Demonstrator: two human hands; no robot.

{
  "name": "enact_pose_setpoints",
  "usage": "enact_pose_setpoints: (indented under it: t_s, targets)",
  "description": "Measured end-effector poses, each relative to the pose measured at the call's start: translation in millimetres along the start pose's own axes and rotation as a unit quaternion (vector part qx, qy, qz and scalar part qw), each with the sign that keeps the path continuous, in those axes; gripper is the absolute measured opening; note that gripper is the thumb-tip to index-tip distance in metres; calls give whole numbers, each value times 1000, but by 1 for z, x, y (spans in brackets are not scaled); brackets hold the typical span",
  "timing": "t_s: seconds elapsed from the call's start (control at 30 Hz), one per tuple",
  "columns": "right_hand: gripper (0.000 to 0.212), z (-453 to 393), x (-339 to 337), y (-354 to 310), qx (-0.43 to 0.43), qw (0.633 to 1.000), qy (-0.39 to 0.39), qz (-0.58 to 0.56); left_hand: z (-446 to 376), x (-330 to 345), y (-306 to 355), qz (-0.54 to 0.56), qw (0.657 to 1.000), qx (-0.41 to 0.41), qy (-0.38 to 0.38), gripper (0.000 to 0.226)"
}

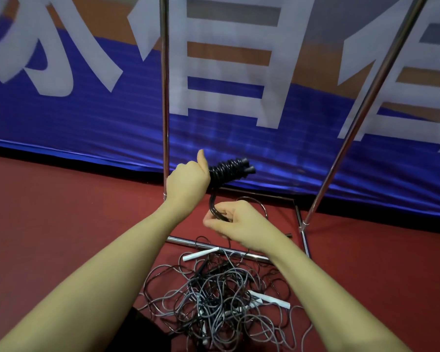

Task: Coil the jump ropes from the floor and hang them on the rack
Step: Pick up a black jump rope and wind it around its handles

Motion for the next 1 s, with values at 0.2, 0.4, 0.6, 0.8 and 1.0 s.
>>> enact_pose_setpoints:
  t_s: [0.2, 0.4, 0.6, 0.8, 1.0]
  targets:
    - [27, 0, -21, -8, -52, 973, 13, 223, 2, 20, 6, -189, 972, 133, 52, 69]
    - [21, 7, -51, -22, -80, 940, 101, 316, 16, 40, 17, -320, 890, 319, 57, 92]
    - [31, 13, -77, -14, -39, 932, 168, 319, 22, 36, 19, -306, 905, 294, -27, 31]
    - [20, 14, -77, 7, -21, 968, 170, 186, 30, 29, 25, -259, 903, 343, -17, 54]
    - [13, 14, -63, 8, 22, 995, 75, 64, 32, 18, 31, -154, 927, 339, -36, 54]
Point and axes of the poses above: each hand's wrist, its own z-axis away from the middle knuckle, its own x-axis out of the palm, y = z × x, the point moved 8 cm from there along -z, towards the middle knuckle, and after that the axes turned 12 degrees about -x, right-handed, at the moved point
